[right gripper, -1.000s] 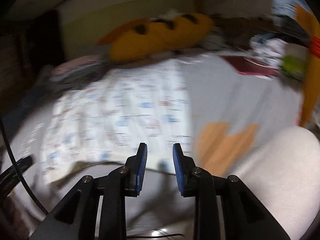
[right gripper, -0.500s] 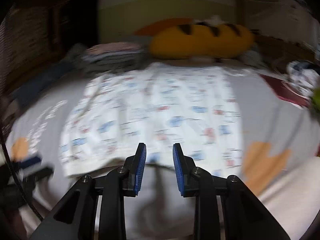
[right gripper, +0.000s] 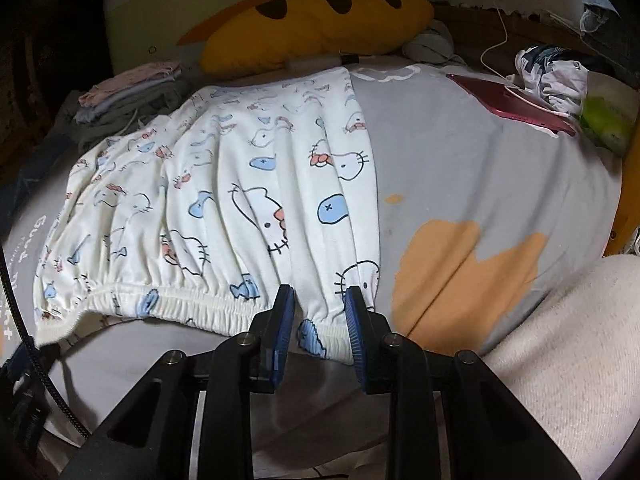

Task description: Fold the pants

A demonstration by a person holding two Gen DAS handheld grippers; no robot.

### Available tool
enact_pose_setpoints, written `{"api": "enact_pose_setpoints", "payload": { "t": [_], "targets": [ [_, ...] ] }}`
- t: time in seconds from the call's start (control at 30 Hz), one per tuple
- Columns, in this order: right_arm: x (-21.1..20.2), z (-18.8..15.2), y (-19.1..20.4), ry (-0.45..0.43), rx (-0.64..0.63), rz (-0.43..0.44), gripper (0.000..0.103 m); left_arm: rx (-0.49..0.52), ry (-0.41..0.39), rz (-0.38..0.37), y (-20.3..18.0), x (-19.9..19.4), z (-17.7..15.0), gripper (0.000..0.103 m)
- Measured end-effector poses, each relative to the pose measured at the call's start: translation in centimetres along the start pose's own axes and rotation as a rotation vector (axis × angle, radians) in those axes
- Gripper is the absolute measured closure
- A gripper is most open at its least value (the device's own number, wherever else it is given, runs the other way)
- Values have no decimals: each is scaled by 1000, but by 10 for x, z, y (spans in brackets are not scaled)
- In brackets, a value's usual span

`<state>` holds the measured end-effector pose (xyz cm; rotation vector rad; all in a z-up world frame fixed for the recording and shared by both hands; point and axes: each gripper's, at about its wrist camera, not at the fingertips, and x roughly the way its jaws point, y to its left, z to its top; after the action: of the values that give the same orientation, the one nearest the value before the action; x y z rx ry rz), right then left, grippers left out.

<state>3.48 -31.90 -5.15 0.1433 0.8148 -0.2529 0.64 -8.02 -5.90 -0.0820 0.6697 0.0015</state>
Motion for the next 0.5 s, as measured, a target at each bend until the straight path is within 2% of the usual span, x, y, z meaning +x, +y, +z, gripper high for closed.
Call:
{"api": "enact_pose_setpoints", "payload": {
  "t": [0.13, 0.2, 0.3, 0.4, 0.5],
  "targets": [
    [3, 1, -1, 8, 10, 5, 76, -20, -62, 22, 2, -9, 4, 45],
    [4, 1, 0, 7, 5, -2, 76, 3, -32, 60, -2, -1, 5, 40],
    [3, 0, 4, -1, -14, -22, 76, 14, 23, 36, -3, 17, 1, 40],
    [3, -1, 6, -5, -26, -36, 76, -5, -3, 14, -6, 17, 4, 40],
    [2, -1, 4, -5, -16, -31, 76, -4, -18, 55, -11, 20, 7, 40]
  ]
}}
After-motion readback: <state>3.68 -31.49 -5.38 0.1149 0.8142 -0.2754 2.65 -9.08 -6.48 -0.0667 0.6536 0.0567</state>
